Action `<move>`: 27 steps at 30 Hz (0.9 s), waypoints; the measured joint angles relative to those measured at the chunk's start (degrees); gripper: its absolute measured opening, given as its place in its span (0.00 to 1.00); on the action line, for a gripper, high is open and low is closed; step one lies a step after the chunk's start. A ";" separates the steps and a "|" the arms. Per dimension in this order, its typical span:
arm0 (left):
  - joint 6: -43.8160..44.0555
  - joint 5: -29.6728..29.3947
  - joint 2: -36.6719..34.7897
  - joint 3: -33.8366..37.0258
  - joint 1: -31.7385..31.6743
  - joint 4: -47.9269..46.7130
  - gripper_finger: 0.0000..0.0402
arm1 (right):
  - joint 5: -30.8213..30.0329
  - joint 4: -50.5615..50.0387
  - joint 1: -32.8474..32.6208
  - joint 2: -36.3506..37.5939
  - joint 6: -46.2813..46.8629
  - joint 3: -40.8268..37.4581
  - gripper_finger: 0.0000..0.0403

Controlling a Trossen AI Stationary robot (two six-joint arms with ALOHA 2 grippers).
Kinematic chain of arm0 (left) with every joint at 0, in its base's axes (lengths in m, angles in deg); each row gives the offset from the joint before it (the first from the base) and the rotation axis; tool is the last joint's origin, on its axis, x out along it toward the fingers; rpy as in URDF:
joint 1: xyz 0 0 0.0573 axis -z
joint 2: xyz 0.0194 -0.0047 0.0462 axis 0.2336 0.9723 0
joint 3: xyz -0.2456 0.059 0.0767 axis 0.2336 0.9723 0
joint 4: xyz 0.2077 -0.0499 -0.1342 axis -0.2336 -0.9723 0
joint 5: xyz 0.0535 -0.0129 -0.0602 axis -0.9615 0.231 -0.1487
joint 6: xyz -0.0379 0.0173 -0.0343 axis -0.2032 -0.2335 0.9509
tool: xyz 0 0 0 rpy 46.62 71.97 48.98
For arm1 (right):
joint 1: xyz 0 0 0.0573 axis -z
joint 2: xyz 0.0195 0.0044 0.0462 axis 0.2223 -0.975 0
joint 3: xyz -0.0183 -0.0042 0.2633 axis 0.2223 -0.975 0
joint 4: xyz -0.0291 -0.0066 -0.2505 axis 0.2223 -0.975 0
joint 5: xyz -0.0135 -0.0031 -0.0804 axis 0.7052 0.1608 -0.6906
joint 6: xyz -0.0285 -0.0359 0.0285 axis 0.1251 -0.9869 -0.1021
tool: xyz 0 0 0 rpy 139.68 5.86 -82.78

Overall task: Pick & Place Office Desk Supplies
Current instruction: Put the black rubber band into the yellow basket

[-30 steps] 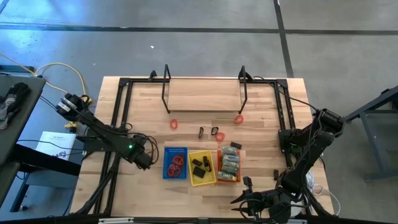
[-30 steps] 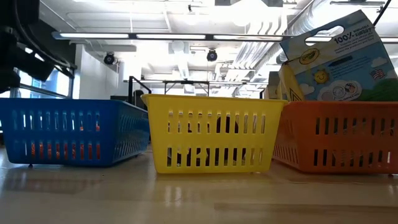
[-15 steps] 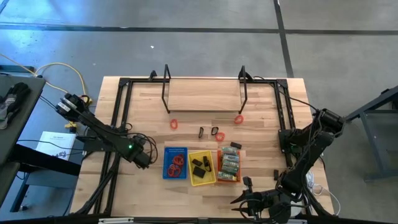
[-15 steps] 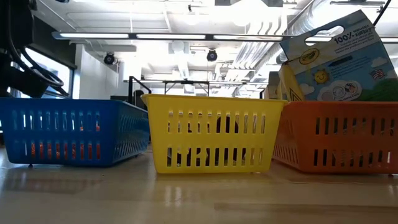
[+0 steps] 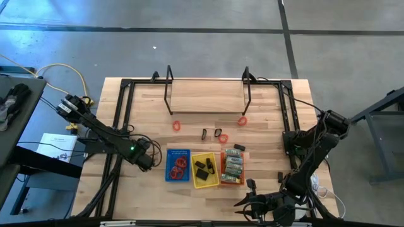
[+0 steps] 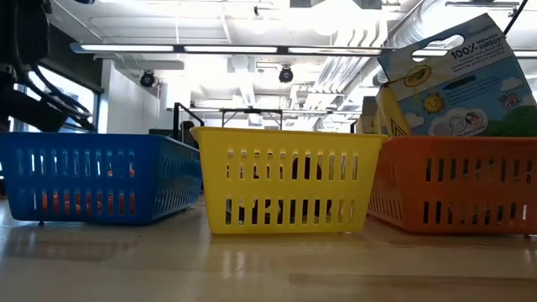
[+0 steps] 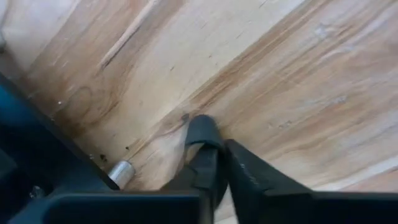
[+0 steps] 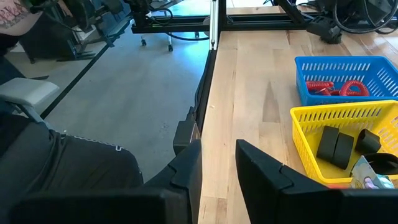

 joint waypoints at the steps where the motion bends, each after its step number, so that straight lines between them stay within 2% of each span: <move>1: -0.30 -0.05 0.00 -0.01 0.00 -0.42 0.03 | 0.00 0.00 0.00 0.00 0.00 0.00 0.21; 4: -2.95 -1.39 -0.04 -1.40 0.60 0.33 0.01 | 0.00 -0.01 0.00 0.00 -0.02 0.00 0.21; 6: -5.05 -4.33 -0.09 -3.85 1.99 0.73 0.01 | 0.00 -0.02 0.00 0.00 -0.02 0.00 0.21; 13: -10.80 -18.96 -0.31 -16.27 7.77 -1.08 0.00 | 0.83 0.03 0.00 0.00 0.07 0.00 0.21; 16: -14.91 -26.07 -0.35 -22.21 11.00 2.41 0.00 | 0.96 0.20 0.00 0.00 0.13 0.00 0.21; 19: -20.34 -31.72 -0.35 -26.01 13.90 10.60 0.00 | 0.93 0.61 0.00 -0.39 2.18 0.00 0.21; 23: -33.31 -35.17 -0.04 -26.75 16.72 31.72 0.00 | 1.83 0.84 0.06 -2.18 5.91 -0.04 0.21; 27: -46.16 -36.02 4.00 -26.75 17.07 52.04 0.00 | 2.35 4.01 0.82 -4.12 5.27 -0.02 0.21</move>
